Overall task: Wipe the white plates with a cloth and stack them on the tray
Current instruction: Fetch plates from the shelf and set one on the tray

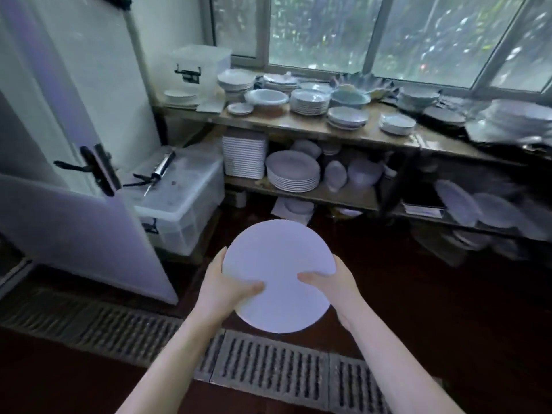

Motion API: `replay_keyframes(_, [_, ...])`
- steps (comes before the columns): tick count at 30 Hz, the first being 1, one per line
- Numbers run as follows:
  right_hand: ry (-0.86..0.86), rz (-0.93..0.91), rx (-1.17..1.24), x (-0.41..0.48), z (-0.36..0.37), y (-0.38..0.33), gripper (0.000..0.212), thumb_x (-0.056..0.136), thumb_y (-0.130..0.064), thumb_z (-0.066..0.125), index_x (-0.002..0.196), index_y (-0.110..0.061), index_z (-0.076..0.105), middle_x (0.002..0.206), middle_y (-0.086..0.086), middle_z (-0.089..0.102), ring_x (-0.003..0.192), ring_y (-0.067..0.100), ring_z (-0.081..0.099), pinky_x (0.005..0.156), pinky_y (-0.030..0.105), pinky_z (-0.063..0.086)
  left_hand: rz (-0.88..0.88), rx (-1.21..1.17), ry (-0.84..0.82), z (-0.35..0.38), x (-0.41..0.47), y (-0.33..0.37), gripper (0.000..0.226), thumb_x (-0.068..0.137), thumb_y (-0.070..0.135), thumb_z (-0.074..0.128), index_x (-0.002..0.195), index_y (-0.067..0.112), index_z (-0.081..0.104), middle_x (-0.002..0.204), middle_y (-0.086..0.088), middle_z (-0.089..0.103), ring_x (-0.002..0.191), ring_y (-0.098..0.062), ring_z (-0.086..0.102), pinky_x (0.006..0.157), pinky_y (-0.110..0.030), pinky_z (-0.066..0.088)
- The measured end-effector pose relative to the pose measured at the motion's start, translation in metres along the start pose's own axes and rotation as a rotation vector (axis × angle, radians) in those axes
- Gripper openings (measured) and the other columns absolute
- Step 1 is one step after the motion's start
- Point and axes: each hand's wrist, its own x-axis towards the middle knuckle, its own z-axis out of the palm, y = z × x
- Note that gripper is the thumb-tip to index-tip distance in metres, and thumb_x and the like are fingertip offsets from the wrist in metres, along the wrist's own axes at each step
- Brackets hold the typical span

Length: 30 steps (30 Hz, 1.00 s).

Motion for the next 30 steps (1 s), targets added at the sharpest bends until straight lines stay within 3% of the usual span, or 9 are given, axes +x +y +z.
replay_keyframes(5, [0.197, 0.075, 0.046, 0.059, -0.075, -0.007, 0.05, 0.071, -0.013, 0.083, 0.116, -0.026, 0.066, 0.11, -0.003, 0.072, 0.097, 0.018, 0.069, 0.082, 0.043, 0.059, -0.013, 0.04, -0.184, 0.088, 0.096, 0.028, 0.096, 0.043, 0.029, 0.086, 0.133, 0.028, 0.055, 0.124, 0.006, 0.065, 0.113, -0.022, 0.064, 0.086, -0.041, 0.059])
replay_keyframes(7, [0.272, 0.122, 0.077, 0.083, -0.106, -0.006, 0.056, 0.067, -0.015, 0.085, 0.119, -0.02, 0.064, 0.111, 0.0, 0.071, 0.098, 0.02, 0.069, 0.084, 0.044, 0.058, -0.018, 0.045, -0.254, 0.126, 0.131, 0.035, 0.084, 0.038, 0.029, 0.085, 0.118, 0.032, 0.059, 0.115, 0.005, 0.068, 0.106, -0.021, 0.066, 0.084, -0.047, 0.06])
replay_keyframes(10, [0.376, 0.154, 0.095, 0.124, -0.153, -0.002, 0.054, 0.066, -0.01, 0.087, 0.115, -0.013, 0.065, 0.109, 0.004, 0.071, 0.097, 0.023, 0.068, 0.085, 0.046, 0.057, -0.03, 0.075, -0.316, 0.188, 0.18, 0.045, 0.069, 0.037, 0.022, 0.085, 0.098, 0.037, 0.057, 0.104, 0.008, 0.068, 0.1, -0.016, 0.066, 0.074, -0.037, 0.059])
replay_keyframes(14, [0.459, 0.154, 0.116, 0.191, -0.223, 0.003, 0.052, 0.066, -0.007, 0.087, 0.113, -0.008, 0.064, 0.107, 0.007, 0.071, 0.095, 0.024, 0.069, 0.08, 0.042, 0.059, -0.074, 0.061, -0.376, 0.277, 0.248, 0.052, 0.084, 0.035, 0.018, 0.088, 0.113, 0.03, 0.058, 0.113, 0.003, 0.068, 0.106, -0.02, 0.066, 0.087, -0.044, 0.059])
replay_keyframes(17, [0.499, 0.147, 0.117, 0.245, -0.282, -0.001, 0.056, 0.064, -0.006, 0.088, 0.113, -0.006, 0.063, 0.106, 0.008, 0.07, 0.094, 0.025, 0.069, 0.079, 0.042, 0.059, -0.076, 0.038, -0.392, 0.344, 0.295, 0.064, 0.077, 0.036, 0.015, 0.088, 0.106, 0.031, 0.058, 0.112, 0.002, 0.07, 0.105, -0.019, 0.067, 0.085, -0.041, 0.059])
replay_keyframes(22, [0.509, 0.143, 0.111, 0.332, -0.371, -0.021, 0.059, 0.063, -0.007, 0.089, 0.115, -0.006, 0.061, 0.109, 0.01, 0.069, 0.098, 0.028, 0.067, 0.085, 0.047, 0.057, -0.074, 0.017, -0.418, 0.439, 0.368, 0.104, 0.082, 0.041, 0.013, 0.088, 0.116, 0.028, 0.06, 0.114, 0.002, 0.07, 0.104, -0.017, 0.068, 0.074, -0.031, 0.057])
replay_keyframes(24, [0.525, 0.132, 0.124, 0.365, -0.399, -0.031, 0.058, 0.063, -0.006, 0.089, 0.114, -0.007, 0.06, 0.108, 0.009, 0.068, 0.098, 0.027, 0.067, 0.084, 0.045, 0.058, -0.069, 0.026, -0.413, 0.469, 0.395, 0.122, 0.08, 0.043, 0.01, 0.089, 0.112, 0.033, 0.058, 0.113, 0.005, 0.069, 0.103, -0.013, 0.066, 0.071, -0.028, 0.055])
replay_keyframes(28, [0.545, 0.134, 0.141, 0.432, -0.447, -0.044, 0.059, 0.063, -0.007, 0.089, 0.113, -0.009, 0.058, 0.108, 0.007, 0.068, 0.098, 0.025, 0.066, 0.085, 0.045, 0.058, -0.053, 0.052, -0.442, 0.525, 0.459, 0.145, 0.077, 0.06, -0.002, 0.091, 0.118, 0.034, 0.056, 0.115, 0.006, 0.067, 0.107, -0.015, 0.064, 0.078, -0.033, 0.056])
replay_keyframes(30, [0.554, 0.138, 0.144, 0.47, -0.469, -0.049, 0.058, 0.063, -0.008, 0.089, 0.112, -0.01, 0.058, 0.107, 0.006, 0.067, 0.098, 0.024, 0.066, 0.083, 0.043, 0.058, -0.042, 0.054, -0.438, 0.552, 0.493, 0.154, 0.072, 0.06, -0.003, 0.091, 0.111, 0.036, 0.057, 0.111, 0.007, 0.068, 0.105, -0.015, 0.065, 0.074, -0.031, 0.056])
